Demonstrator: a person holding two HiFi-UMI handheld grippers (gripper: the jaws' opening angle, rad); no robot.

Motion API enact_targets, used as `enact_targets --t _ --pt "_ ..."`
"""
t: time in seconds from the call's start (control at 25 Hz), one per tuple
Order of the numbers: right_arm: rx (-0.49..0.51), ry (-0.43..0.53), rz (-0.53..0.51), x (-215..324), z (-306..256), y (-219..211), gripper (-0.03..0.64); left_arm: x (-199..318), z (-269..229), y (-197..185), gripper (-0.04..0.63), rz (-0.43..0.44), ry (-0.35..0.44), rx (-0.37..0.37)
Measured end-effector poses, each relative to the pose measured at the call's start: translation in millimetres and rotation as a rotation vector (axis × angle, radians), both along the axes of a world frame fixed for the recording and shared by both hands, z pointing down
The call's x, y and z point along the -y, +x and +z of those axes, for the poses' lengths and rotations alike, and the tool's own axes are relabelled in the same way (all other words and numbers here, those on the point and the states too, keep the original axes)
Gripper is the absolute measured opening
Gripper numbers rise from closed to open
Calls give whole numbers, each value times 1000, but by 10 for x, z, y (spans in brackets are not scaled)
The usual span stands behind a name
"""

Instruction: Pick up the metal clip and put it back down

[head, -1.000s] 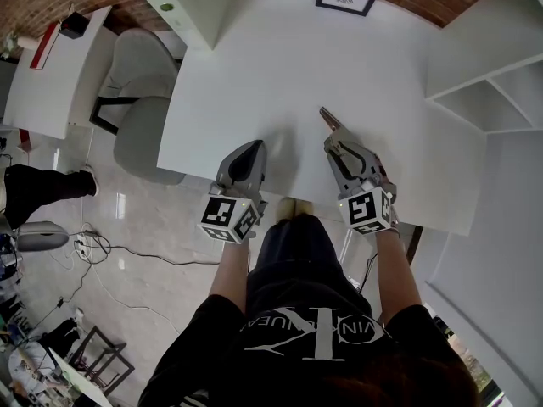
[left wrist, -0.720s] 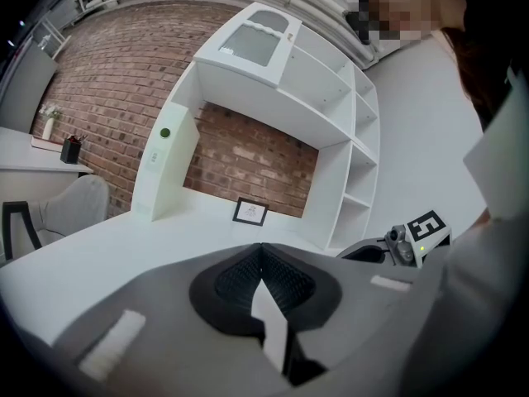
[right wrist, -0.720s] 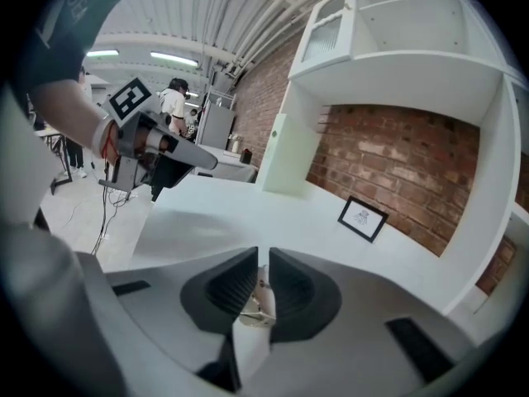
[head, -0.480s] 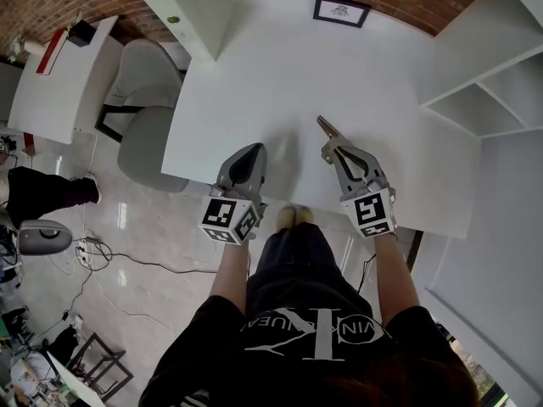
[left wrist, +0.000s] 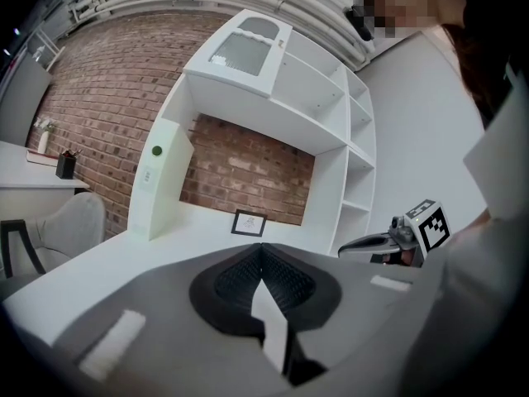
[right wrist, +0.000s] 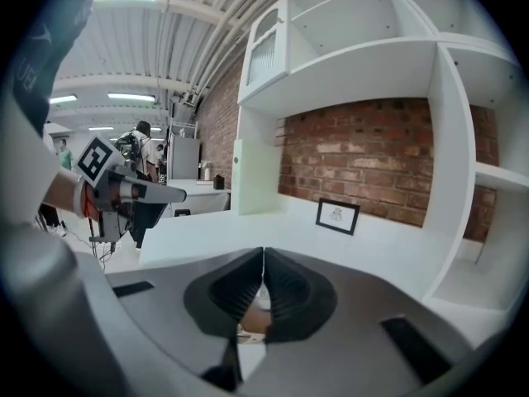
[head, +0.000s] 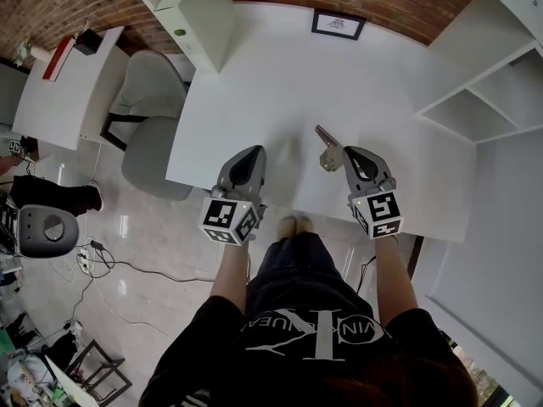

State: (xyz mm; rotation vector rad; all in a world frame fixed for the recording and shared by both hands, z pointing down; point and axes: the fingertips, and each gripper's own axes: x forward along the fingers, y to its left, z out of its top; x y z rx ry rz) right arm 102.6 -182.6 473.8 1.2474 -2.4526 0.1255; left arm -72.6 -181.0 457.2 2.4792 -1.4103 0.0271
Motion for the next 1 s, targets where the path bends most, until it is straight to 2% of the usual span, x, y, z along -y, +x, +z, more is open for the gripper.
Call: enact_targets --t 0.32,1.0 --pt "81 0 45 60 -221 95 15 54 -149 -20 11 -3 30 10" --pt "158 50 100 93 -622 240 14 89 -424 -69 11 -3 91 45"
